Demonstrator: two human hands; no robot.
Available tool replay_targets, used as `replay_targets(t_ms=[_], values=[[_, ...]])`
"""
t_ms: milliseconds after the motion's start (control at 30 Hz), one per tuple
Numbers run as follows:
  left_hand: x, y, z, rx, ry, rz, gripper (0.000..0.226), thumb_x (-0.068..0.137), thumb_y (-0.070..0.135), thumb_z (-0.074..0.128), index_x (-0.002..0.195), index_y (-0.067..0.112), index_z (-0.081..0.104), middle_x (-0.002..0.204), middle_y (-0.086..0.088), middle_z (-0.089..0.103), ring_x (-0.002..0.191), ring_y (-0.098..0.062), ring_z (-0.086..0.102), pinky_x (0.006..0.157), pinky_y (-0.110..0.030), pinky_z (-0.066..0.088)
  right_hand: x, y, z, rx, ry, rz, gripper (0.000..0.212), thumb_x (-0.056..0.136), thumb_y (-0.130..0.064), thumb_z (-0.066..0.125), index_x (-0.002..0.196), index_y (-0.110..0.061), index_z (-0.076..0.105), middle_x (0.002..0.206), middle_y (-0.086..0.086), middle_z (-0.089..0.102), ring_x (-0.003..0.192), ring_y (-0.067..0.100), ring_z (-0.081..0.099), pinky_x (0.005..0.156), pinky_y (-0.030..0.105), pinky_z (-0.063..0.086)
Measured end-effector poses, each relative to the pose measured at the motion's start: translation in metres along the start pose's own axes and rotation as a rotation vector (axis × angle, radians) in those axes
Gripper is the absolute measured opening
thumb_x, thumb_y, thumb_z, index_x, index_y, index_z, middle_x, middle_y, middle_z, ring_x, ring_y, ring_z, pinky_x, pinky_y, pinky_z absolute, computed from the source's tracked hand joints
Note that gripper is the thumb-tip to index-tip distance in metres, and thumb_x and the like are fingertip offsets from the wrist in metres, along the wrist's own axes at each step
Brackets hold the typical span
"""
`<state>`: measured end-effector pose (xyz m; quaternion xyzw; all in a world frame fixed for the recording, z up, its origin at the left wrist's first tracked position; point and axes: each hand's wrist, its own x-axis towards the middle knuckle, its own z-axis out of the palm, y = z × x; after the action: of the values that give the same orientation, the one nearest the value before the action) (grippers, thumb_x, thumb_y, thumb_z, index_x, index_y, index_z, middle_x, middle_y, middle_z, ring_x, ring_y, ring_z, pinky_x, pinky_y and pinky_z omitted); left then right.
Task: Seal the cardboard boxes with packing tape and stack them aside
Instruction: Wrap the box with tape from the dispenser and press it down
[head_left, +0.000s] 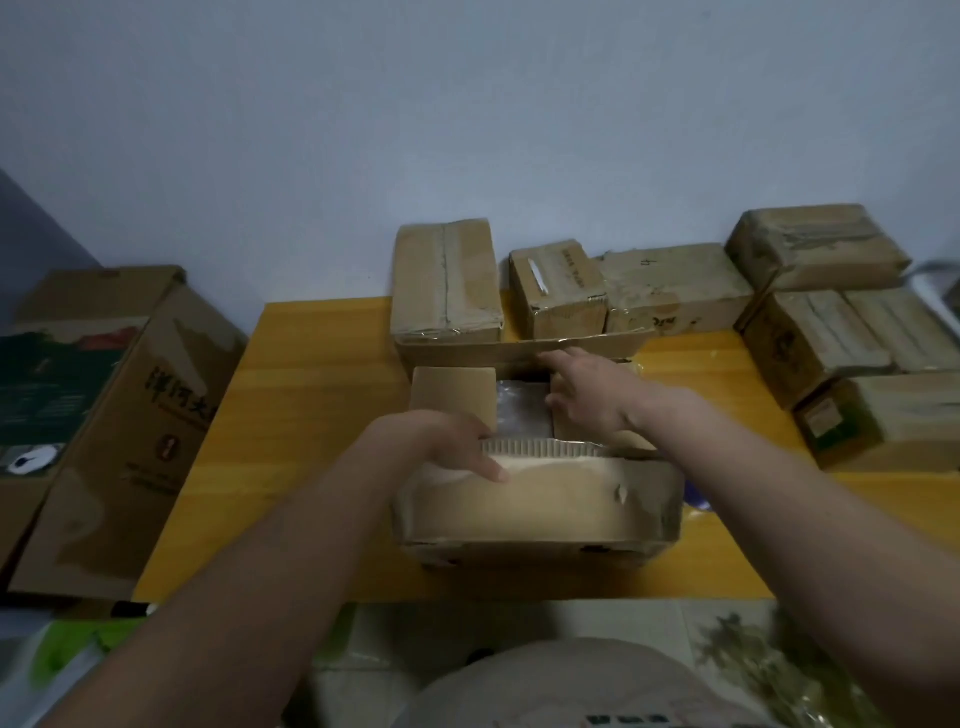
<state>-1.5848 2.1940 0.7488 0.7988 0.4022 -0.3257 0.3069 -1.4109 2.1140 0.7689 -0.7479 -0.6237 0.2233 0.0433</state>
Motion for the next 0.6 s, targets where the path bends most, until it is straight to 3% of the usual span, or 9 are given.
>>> replay_targets(t_ms=[133, 267, 400, 500, 567, 600], values=[[0.01, 0.001, 0.013, 0.108, 0.318, -0.05, 0.064, 0.083, 0.057, 0.066, 0.13, 0.018, 0.051, 0.126, -0.003, 0.057, 0.113, -0.022, 0.053, 0.081, -0.032, 0.042, -0.001, 0.002, 0.0, -0.019, -0.005, 0.002, 0.061, 0.097, -0.026, 0.051, 0.15, -0.018, 0.023, 0.152, 0.007, 0.032, 0.136, 0.027, 0.035, 0.109, 0.038, 0.032], [0.022, -0.004, 0.037, 0.018, 0.475, -0.061, 0.062, 0.079, 0.052, 0.072, 0.125, 0.016, 0.051, 0.124, -0.004, 0.055, 0.112, -0.022, 0.052, 0.094, -0.036, 0.046, 0.0, 0.005, 0.007, -0.04, -0.018, -0.002, 0.058, 0.096, -0.027, 0.051, 0.148, -0.017, 0.027, 0.149, 0.008, 0.034, 0.134, 0.029, 0.037, 0.109, 0.04, 0.035], [0.027, -0.014, 0.061, -0.079, 0.638, -0.001, 0.062, 0.082, 0.05, 0.07, 0.131, 0.017, 0.05, 0.133, -0.002, 0.04, 0.123, -0.02, 0.037, 0.104, -0.037, 0.038, -0.001, 0.007, 0.015, -0.183, -0.002, -0.087, 0.038, 0.094, -0.029, 0.052, 0.131, -0.02, 0.055, 0.139, 0.002, 0.048, 0.122, 0.026, 0.046, 0.101, 0.04, 0.041], [0.022, -0.016, 0.073, -0.044, 0.802, 0.034, 0.063, 0.083, 0.05, 0.067, 0.135, 0.022, 0.045, 0.135, 0.0, 0.034, 0.125, -0.018, 0.032, 0.105, -0.032, 0.035, -0.004, -0.001, 0.013, -0.193, 0.094, -0.098, 0.026, 0.095, -0.038, 0.05, 0.091, -0.019, 0.068, 0.095, 0.001, 0.068, 0.087, 0.018, 0.062, 0.072, 0.03, 0.048], [0.017, -0.016, 0.081, 0.068, 0.91, 0.066, 0.071, 0.081, 0.052, 0.068, 0.139, 0.022, 0.04, 0.14, -0.003, 0.03, 0.131, -0.021, 0.028, 0.109, -0.033, 0.029, -0.007, -0.011, 0.007, -0.08, 0.254, -0.09, 0.039, 0.097, -0.042, 0.044, 0.072, -0.018, 0.061, 0.066, -0.002, 0.06, 0.062, 0.013, 0.057, 0.057, 0.025, 0.042], [0.016, -0.016, 0.084, 0.13, 0.961, 0.09, 0.077, 0.078, 0.053, 0.071, 0.14, 0.02, 0.04, 0.141, -0.005, 0.029, 0.133, -0.024, 0.028, 0.112, -0.036, 0.028, -0.005, -0.014, 0.004, -0.044, 0.371, -0.094, 0.04, 0.099, -0.04, 0.042, 0.071, -0.017, 0.058, 0.063, -0.002, 0.056, 0.058, 0.014, 0.054, 0.055, 0.025, 0.04]])
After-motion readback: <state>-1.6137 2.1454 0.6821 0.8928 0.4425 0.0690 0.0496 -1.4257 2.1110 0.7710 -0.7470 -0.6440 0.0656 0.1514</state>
